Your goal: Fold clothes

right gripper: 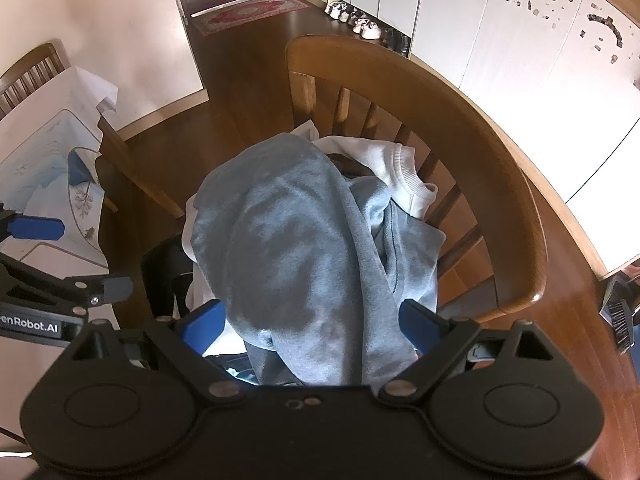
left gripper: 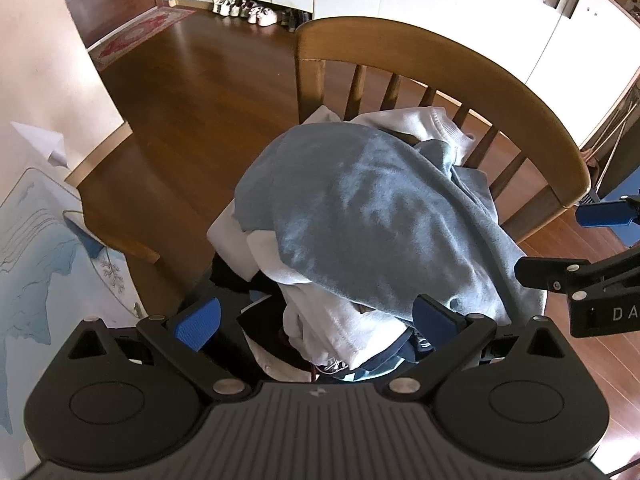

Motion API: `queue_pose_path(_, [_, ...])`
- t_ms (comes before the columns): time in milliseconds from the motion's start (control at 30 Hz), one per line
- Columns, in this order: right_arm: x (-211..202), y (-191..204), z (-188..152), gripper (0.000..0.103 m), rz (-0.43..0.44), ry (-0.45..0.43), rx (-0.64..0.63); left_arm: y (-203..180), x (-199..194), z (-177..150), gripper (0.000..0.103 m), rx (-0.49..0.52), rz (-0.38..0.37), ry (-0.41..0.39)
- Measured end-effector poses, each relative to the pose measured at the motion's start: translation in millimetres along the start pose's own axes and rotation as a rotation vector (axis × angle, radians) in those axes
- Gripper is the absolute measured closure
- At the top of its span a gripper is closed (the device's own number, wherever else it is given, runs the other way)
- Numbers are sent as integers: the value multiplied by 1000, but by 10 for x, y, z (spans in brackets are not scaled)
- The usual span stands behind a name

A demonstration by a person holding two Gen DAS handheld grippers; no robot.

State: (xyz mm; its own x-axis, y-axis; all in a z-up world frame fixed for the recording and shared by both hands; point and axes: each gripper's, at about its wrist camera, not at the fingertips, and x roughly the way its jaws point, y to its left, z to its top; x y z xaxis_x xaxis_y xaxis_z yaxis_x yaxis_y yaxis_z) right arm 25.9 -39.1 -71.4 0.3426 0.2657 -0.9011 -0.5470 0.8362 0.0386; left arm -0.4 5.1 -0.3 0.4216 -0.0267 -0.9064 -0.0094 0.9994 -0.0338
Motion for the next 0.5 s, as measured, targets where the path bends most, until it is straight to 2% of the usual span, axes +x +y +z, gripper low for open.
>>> queue_pose_path(133, [11, -1, 7, 0, 6, 1, 5, 141, -39, -79, 0, -23, -7, -16])
queue_pose_path(200, [16, -2, 11, 0, 8, 1, 7, 77, -15, -16, 0, -28, 23, 7])
queue_pose_path(500, [59, 64, -3, 0, 7, 5, 4, 103, -29, -22, 0, -39, 25, 8])
